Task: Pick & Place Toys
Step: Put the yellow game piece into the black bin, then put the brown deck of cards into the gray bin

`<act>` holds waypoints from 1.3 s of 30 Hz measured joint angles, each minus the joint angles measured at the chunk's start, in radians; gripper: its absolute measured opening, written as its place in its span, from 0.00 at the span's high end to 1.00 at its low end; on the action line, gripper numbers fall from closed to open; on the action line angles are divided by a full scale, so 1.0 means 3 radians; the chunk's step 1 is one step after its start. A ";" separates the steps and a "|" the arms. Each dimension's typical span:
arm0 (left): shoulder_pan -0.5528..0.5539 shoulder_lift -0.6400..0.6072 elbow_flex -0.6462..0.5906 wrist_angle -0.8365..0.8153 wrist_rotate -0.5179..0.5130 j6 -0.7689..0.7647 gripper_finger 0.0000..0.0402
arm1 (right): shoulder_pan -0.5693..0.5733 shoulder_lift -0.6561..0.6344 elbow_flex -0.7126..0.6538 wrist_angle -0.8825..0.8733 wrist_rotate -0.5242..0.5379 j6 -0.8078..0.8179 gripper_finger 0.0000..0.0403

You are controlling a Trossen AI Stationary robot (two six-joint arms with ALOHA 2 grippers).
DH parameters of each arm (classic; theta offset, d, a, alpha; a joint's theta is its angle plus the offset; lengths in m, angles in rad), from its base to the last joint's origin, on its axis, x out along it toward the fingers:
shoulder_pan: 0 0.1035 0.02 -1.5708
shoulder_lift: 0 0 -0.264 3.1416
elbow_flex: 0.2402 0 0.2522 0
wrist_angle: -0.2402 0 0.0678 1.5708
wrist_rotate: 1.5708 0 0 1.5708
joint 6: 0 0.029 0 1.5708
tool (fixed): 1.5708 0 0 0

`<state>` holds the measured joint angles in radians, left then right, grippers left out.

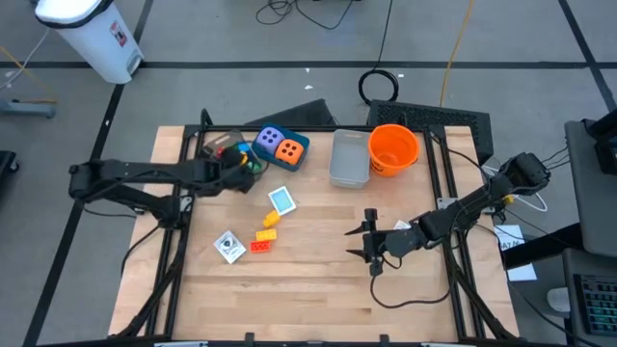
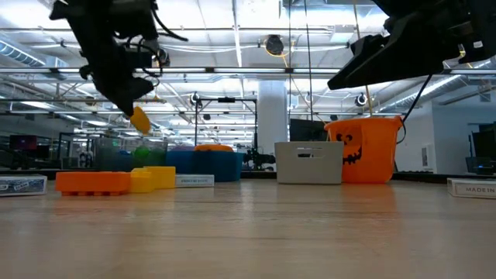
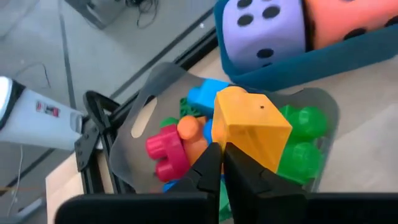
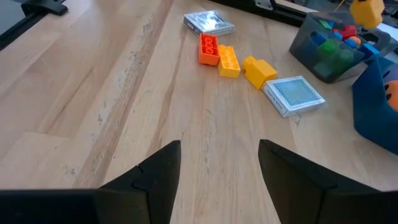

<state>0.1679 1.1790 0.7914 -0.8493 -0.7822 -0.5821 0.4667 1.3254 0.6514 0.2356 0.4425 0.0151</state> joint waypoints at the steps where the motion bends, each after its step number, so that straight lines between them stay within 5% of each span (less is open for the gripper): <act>1: 0.0059 0.0029 0.0000 0.0028 0.0044 0.0044 0.96 | 0.0000 0.0000 0.0000 0.0000 0.0001 0.0000 0.48; 20: 0.0667 0.0735 0.0000 0.0575 0.0503 0.0519 0.98 | -0.0001 0.0001 -0.0002 -0.0006 -0.0005 0.0000 0.48; 39: 0.0880 0.0556 0.0000 0.0679 0.0981 0.0765 0.71 | -0.0001 0.0003 -0.0003 -0.0015 -0.0006 0.0000 0.48</act>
<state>0.4319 1.3457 0.7914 -0.6455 -0.4880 -0.3526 0.4664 1.3262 0.6506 0.2311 0.4408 0.0152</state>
